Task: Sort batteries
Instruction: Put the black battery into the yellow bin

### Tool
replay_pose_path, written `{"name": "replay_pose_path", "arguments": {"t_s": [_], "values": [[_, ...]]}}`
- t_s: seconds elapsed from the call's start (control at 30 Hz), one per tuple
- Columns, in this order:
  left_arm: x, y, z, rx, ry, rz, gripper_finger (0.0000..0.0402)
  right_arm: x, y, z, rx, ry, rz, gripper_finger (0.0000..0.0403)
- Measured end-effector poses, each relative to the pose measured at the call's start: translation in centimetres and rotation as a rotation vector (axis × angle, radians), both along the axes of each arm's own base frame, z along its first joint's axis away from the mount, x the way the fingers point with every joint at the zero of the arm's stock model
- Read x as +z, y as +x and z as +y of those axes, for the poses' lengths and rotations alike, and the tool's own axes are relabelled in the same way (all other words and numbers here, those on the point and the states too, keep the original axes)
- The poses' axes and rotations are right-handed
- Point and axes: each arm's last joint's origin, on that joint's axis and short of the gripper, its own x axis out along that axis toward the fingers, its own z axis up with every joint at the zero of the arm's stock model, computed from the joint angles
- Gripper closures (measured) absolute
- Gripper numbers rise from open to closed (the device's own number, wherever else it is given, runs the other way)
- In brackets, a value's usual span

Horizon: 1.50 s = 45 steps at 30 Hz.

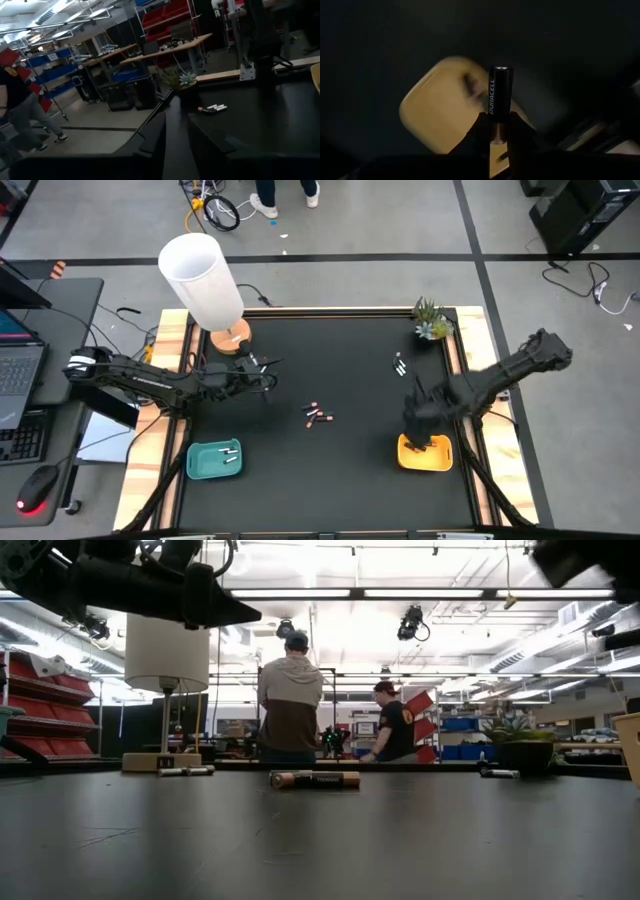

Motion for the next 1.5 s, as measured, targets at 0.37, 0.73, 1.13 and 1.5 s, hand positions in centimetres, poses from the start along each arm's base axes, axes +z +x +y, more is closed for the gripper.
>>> {"name": "replay_pose_path", "arguments": {"t_s": [0.37, 0.73, 1.13, 1.5], "values": [[0.2, 0.1, -0.3, -0.105, 0.004, -0.017, 0.0308, -4.5, 1.6, 5.2, 0.075, 0.000, 0.177, 0.0380], [-0.3, 0.2, -0.4, -0.133, 0.001, 0.026, 0.0308, -10.3, 3.1, 4.2, 0.098, 0.114, 0.126, 0.0380], [-0.7, 0.2, -0.4, -0.133, -0.038, 0.061, 0.0308, -12.3, 2.6, 2.6, 0.076, 0.075, 0.131, 0.0242], [-0.9, 0.1, -0.8, -0.155, -0.055, 0.068, 0.0308, -4.6, 2.8, 2.2, 0.044, -0.028, 0.152, 0.0220]]}}
